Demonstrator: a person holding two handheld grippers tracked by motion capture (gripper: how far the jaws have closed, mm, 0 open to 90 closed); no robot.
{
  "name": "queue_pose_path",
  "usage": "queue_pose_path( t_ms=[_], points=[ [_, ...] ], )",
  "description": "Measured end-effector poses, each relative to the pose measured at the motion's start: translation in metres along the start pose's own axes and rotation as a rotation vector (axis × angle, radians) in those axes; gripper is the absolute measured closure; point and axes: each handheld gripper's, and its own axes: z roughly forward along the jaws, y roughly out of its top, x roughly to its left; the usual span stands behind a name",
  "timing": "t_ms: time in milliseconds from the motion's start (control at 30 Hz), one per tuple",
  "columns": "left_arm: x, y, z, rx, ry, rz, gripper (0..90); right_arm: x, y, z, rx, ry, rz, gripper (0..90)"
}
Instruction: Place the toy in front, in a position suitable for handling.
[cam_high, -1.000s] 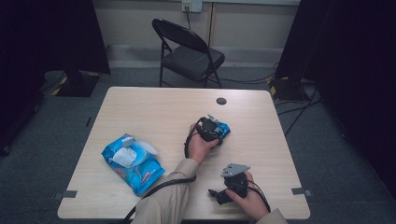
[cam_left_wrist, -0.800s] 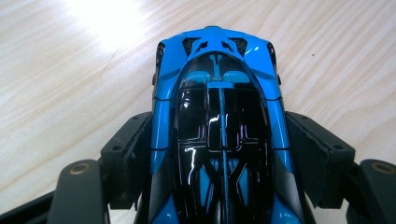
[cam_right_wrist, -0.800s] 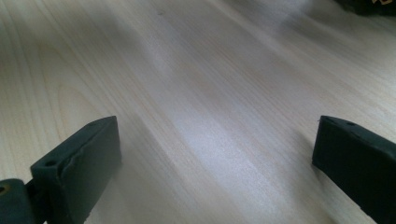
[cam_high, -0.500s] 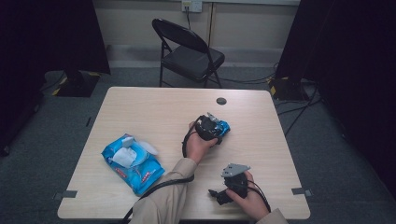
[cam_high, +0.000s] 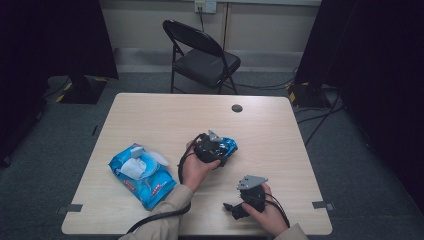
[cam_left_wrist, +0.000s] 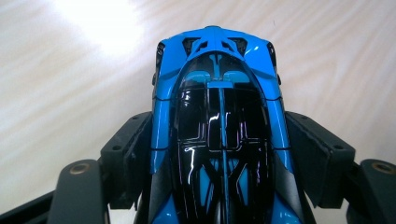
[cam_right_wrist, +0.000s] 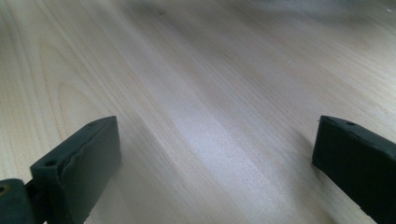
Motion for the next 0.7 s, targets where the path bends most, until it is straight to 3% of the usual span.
queue_pose_path(
  t_ms=[333, 467, 700],
  points=[
    [-0.012, -0.057, -0.034, 0.031, 0.042, 0.045, 28.1, 0.0, 0.0, 0.0, 0.001, 0.0, -0.002, 0.6],
    [-0.009, -0.078, -0.04, 0.037, 0.039, 0.033, 28.0, 0.0, 0.0, 0.0, 0.001, 0.0, -0.001, 0.6],
    [-0.009, -0.086, -0.043, 0.01, 0.033, 0.046, 27.9, 0.0, 0.0, 0.0, 0.001, 0.0, -0.001, 0.6]
  ],
)
